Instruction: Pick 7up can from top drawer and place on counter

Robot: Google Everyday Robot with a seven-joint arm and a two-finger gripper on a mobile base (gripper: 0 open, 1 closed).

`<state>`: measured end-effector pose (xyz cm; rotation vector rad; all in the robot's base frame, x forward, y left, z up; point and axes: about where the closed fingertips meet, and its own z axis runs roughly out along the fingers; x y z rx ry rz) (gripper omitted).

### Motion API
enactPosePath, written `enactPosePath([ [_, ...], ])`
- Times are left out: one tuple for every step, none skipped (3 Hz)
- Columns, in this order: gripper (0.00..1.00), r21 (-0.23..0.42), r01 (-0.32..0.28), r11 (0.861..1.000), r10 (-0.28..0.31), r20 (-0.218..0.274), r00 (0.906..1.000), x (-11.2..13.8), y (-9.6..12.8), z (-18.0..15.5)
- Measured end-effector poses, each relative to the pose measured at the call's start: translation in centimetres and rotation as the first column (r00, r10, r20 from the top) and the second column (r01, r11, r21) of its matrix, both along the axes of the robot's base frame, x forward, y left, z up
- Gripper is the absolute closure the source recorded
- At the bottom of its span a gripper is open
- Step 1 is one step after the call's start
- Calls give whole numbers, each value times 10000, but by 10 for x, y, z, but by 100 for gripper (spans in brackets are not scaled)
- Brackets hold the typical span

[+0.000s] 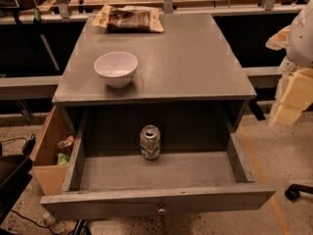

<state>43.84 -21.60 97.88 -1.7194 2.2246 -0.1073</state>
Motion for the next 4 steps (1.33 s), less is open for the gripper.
enactPosePath([
  [0, 0, 0, 10000, 0, 0, 10000, 0, 0, 0],
  [0, 805, -156, 9966, 131, 320, 9994, 0, 2, -3],
  [0, 2222, -649, 9728, 441, 971, 9943, 5, 1, -27],
  [0, 3753, -1420, 9160, 702, 1985, 9776, 17, 6, -52],
])
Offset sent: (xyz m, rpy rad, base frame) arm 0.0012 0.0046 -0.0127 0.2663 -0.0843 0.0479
